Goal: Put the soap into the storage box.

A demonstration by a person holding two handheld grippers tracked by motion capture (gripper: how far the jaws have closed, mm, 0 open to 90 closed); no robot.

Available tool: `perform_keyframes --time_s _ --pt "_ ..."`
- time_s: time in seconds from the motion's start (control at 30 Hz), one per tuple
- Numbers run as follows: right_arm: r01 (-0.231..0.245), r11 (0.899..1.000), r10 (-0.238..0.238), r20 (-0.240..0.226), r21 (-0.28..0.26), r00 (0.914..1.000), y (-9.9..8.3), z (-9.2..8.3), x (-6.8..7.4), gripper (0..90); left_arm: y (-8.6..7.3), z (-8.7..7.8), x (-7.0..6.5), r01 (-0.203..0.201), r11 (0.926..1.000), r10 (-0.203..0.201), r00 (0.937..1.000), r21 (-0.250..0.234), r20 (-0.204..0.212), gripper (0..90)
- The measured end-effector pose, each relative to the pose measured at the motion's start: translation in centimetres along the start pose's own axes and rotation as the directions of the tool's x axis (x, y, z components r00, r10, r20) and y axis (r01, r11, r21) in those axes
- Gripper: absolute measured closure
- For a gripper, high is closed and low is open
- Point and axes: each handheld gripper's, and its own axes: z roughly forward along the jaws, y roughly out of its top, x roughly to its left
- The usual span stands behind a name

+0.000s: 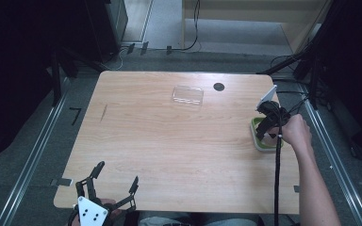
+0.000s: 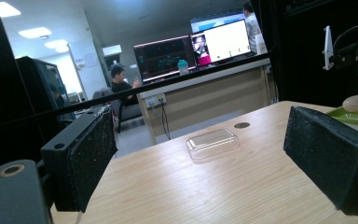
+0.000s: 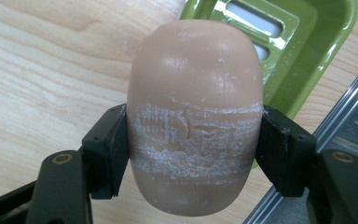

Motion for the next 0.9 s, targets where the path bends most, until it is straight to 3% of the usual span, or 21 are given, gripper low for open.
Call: perform_keyframes --time_s 0.4,0.9 --pt "-0.088 0.996 0.087 -0.029 -0.027 0.9958 0.3 0.3 -1.5 33.5 0.0 0.0 0.0 -0.001 1.0000 0.001 1.0000 0.000 0.002 9.9" --pt "-0.140 0.990 0.140 -0.036 -0.010 0.9895 1.5 1.4 -2.4 33.5 0.0 0.0 0.0 0.000 1.0000 0.000 1.0000 0.000 0.001 9.9"
